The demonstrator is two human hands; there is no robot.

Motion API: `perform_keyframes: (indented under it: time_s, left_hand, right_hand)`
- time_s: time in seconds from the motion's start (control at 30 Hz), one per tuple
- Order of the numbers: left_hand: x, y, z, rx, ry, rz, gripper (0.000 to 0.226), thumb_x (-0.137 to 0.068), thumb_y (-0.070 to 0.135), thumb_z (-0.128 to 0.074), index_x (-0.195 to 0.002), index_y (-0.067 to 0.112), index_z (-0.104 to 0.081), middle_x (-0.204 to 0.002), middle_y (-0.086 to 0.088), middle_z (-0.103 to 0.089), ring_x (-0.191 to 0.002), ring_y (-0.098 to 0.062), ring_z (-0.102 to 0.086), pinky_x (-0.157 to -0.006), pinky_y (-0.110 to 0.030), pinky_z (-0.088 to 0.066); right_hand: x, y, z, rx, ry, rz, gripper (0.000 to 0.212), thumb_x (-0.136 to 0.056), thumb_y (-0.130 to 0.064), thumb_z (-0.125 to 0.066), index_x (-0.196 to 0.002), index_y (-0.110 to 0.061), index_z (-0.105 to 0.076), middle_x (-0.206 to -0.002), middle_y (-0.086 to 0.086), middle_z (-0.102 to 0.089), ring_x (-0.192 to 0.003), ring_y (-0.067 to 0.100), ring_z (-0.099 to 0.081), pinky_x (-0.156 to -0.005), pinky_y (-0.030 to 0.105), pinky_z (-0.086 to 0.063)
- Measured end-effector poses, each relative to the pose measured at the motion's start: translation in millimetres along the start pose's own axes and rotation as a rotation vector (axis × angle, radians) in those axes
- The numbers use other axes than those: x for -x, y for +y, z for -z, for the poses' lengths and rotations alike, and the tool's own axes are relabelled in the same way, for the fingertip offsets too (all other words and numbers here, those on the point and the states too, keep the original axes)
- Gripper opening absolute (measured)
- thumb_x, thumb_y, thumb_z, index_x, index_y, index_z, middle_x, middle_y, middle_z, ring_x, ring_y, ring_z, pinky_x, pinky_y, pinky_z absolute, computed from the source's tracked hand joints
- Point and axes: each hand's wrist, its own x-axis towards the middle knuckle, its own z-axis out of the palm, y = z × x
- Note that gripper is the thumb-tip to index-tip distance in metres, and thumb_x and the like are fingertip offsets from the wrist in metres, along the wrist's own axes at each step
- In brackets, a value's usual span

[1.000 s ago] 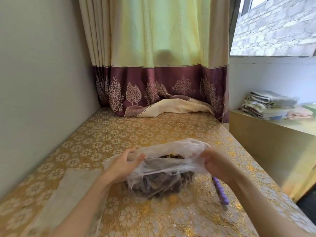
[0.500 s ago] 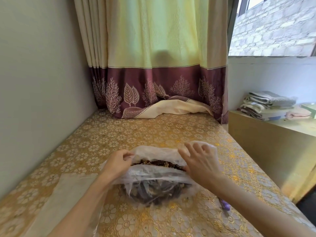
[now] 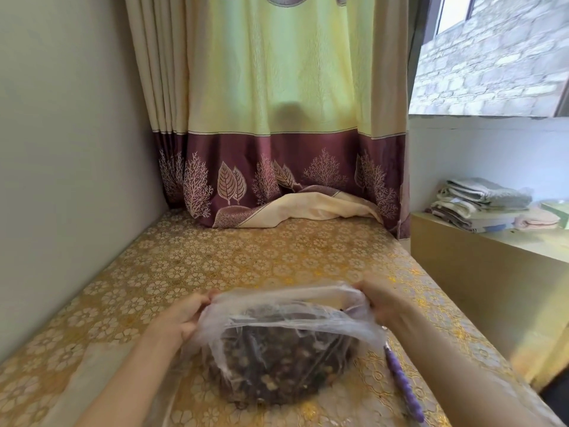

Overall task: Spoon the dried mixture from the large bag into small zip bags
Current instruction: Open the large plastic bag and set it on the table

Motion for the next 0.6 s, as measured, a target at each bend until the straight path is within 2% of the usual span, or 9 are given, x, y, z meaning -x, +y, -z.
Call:
perform_keyframes:
  time_s: [0.07, 0.13, 0.23, 0.3, 0.37, 0.43, 0.47, 0.53, 0.6]
  left_hand:
    - [-5.8, 0.7, 1.3, 0.037, 0.005, 0.035, 0.026, -0.092, -0.006, -0.043, -0.116, 0.000, -0.050, -0.083, -0.019, -0.052, -0.063, -0.022, -0.050, -0.040, -0.029, -0.051]
    - [-5.1, 2.4, 0.9, -0.147, 0.060, -0.005, 0.025, -0.091, -0.006, -0.045, -0.115, -0.003, -0.053, -0.082, -0.019, -0.054, -0.062, -0.022, -0.049, -0.041, -0.028, -0.049]
    - [7.2, 5.1, -0.6, -0.590, 0.221, -0.230, 0.020, -0.088, 0.006, -0.057, -0.108, 0.003, -0.058, -0.089, -0.013, -0.061, -0.067, -0.021, -0.054, -0.051, -0.026, -0.046]
    - [19.3, 9.5, -1.8, -0.676, 0.208, -0.351, 0.021, -0.086, 0.014, -0.064, -0.106, 0.012, -0.057, -0.098, -0.006, -0.062, -0.069, -0.021, -0.058, -0.051, -0.025, -0.047]
    - [26.8, 12.2, -4.6, -0.711, 0.222, -0.585, 0.024, -0.090, 0.007, -0.057, -0.111, 0.018, -0.053, -0.113, -0.002, -0.056, -0.080, -0.024, -0.059, -0.059, -0.023, -0.052]
    - [35.9, 11.7, -11.1, -0.824, 0.228, -0.832, 0.026, -0.092, 0.005, -0.051, -0.110, 0.024, -0.053, -0.114, 0.002, -0.056, -0.081, -0.010, -0.056, -0.061, -0.015, -0.051]
    - [41.9, 10.0, -16.3, -0.893, 0.165, -0.892, 0.024, -0.093, 0.009, -0.051, -0.108, 0.027, -0.053, -0.111, 0.005, -0.057, -0.083, -0.005, -0.055, -0.065, -0.016, -0.052]
    - [51.3, 2.3, -25.3, -1.131, -0.031, -0.862, 0.023, -0.094, 0.019, -0.051, -0.114, 0.030, -0.052, -0.112, 0.011, -0.058, -0.098, -0.003, -0.055, -0.079, -0.019, -0.049]
    - [57.4, -7.2, -28.6, -1.404, -0.128, -0.739, 0.036, -0.092, 0.032, -0.050, -0.129, 0.030, -0.047, -0.118, 0.009, -0.052, -0.109, -0.008, -0.048, -0.090, -0.025, -0.046]
  right_hand:
    - [-6.4, -0.3, 0.7, -0.113, 0.017, -0.044, 0.018, -0.094, 0.004, -0.032, -0.089, 0.007, -0.049, -0.052, 0.011, -0.051, -0.036, 0.017, -0.052, -0.034, 0.024, -0.047]
    - [-5.6, -2.6, 2.8, -0.078, 0.025, -0.046, 0.020, -0.094, 0.006, -0.031, -0.091, 0.011, -0.050, -0.055, 0.013, -0.052, -0.038, 0.018, -0.054, -0.035, 0.027, -0.049]
    - [-1.4, -5.9, 10.2, 0.147, 0.192, 0.073, 0.030, -0.094, 0.008, -0.041, -0.123, 0.010, -0.048, -0.103, 0.022, -0.059, -0.071, 0.026, -0.062, -0.058, 0.038, -0.057]
    - [6.4, -8.0, 14.8, 0.363, 0.312, 0.200, 0.042, -0.092, 0.005, -0.049, -0.134, 0.002, -0.045, -0.127, 0.021, -0.052, -0.095, 0.028, -0.057, -0.076, 0.044, -0.053]
    - [16.0, -9.2, 13.5, 0.698, 0.434, 0.378, 0.037, -0.093, -0.005, -0.055, -0.130, -0.002, -0.053, -0.128, 0.016, -0.057, -0.102, 0.025, -0.057, -0.084, 0.038, -0.050]
    - [27.8, -8.1, 7.3, 0.924, 0.515, 0.643, 0.029, -0.093, -0.015, -0.058, -0.121, -0.008, -0.062, -0.122, 0.009, -0.064, -0.101, 0.020, -0.060, -0.087, 0.032, -0.047]
    - [35.5, -6.6, 2.5, 0.980, 0.488, 0.758, 0.027, -0.093, -0.019, -0.060, -0.119, -0.012, -0.064, -0.119, 0.005, -0.065, -0.099, 0.017, -0.060, -0.086, 0.030, -0.046]
    - [46.4, 1.4, -6.9, 1.118, 0.279, 0.854, 0.033, -0.092, -0.026, -0.060, -0.124, -0.019, -0.060, -0.124, -0.001, -0.062, -0.108, 0.015, -0.057, -0.093, 0.028, -0.044]
    - [52.0, 14.3, -14.1, 1.367, 0.094, 0.752, 0.051, -0.093, -0.036, -0.057, -0.140, -0.021, -0.044, -0.139, -0.005, -0.049, -0.127, 0.016, -0.042, -0.107, 0.033, -0.032]
